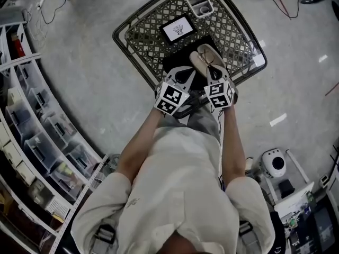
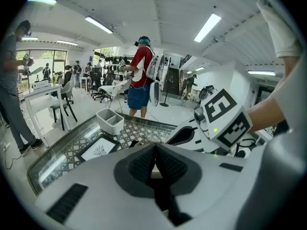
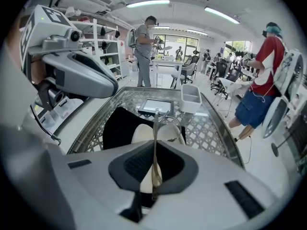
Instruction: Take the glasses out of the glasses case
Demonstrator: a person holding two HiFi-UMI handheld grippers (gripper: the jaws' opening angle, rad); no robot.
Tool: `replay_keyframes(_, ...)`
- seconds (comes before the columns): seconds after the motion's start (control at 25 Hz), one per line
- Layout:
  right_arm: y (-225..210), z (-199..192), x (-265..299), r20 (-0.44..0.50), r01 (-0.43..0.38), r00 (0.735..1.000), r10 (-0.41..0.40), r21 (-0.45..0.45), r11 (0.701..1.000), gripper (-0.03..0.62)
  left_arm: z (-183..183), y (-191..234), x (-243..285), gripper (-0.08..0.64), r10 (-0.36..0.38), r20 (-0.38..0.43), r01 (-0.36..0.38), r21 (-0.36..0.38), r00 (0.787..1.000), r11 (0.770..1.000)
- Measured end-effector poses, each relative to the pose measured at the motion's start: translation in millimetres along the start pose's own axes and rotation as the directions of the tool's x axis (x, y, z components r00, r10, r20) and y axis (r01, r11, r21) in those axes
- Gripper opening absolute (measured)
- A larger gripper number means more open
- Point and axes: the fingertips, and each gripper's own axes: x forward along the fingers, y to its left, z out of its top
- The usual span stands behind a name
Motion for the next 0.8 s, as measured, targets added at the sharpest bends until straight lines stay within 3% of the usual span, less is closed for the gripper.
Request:
replay_keyframes(0.4,0,34,-59,0.106,0.114,0.987,-0.12,0.056,0.992,0.021,29,2,-31,0.012,-0.017,0.082,0.014,0.042,0.996,0.999)
replay_keyframes(0.8,9,76,-130,0.243,0.225,0.938,-0.247,0.115,0.968,0.021,59,-2,-71,0.012,-0.039,0.172,0.022,0.102,0.984,0.995)
